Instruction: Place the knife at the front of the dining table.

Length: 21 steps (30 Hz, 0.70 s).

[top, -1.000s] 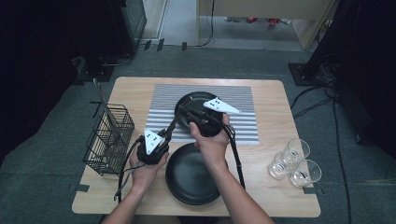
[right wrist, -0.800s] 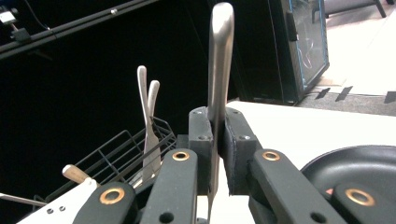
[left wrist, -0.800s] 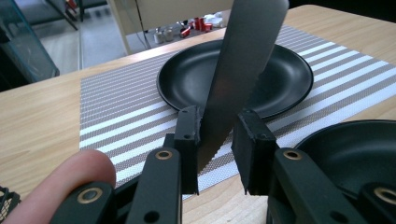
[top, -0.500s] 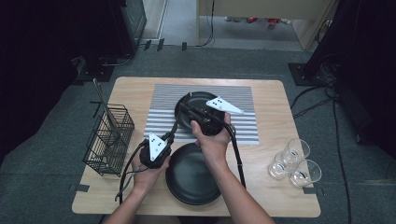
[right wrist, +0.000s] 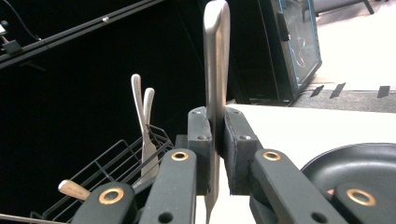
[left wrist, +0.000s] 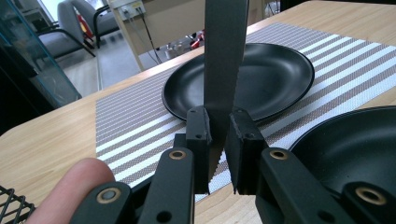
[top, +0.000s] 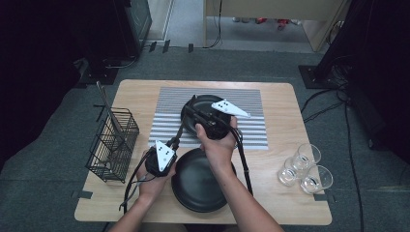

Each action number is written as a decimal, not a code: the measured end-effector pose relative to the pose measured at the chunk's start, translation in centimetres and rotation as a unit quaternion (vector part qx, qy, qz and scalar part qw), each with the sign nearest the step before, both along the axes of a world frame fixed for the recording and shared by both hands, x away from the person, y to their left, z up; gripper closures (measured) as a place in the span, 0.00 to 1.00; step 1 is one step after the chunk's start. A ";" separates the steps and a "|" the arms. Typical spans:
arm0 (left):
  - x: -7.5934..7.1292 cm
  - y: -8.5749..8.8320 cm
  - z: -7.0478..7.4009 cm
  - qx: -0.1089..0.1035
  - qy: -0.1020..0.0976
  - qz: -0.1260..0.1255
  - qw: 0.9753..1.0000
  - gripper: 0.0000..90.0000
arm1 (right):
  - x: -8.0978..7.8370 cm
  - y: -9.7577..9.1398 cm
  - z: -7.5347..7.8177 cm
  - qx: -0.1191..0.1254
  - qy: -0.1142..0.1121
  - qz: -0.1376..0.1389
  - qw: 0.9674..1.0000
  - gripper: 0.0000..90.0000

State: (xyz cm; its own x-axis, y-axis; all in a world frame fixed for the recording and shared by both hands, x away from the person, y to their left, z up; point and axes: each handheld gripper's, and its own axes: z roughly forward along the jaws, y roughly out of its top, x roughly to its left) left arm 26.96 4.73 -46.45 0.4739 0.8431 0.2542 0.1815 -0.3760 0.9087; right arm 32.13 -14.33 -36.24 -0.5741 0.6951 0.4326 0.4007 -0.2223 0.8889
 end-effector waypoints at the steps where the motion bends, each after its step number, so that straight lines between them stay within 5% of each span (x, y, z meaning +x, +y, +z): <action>1: 0.0 0.0 0.0 0.000 -0.001 -0.001 1.000 0.91 | 0.0 0.0 0.0 -0.001 -0.001 -0.001 1.000 0.93; 21: -0.1 0.4 0.0 -0.028 0.005 -0.001 1.000 1.00 | 0.1 0.3 0.1 -0.001 -0.005 0.006 1.000 0.88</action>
State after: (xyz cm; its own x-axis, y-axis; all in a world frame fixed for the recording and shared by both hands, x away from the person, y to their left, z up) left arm 26.82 5.10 -46.48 0.4779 0.8550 0.2016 0.1908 -0.3251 0.9263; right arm 32.28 -14.00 -36.11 -0.5858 0.6899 0.4253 0.3950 -0.2152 0.8931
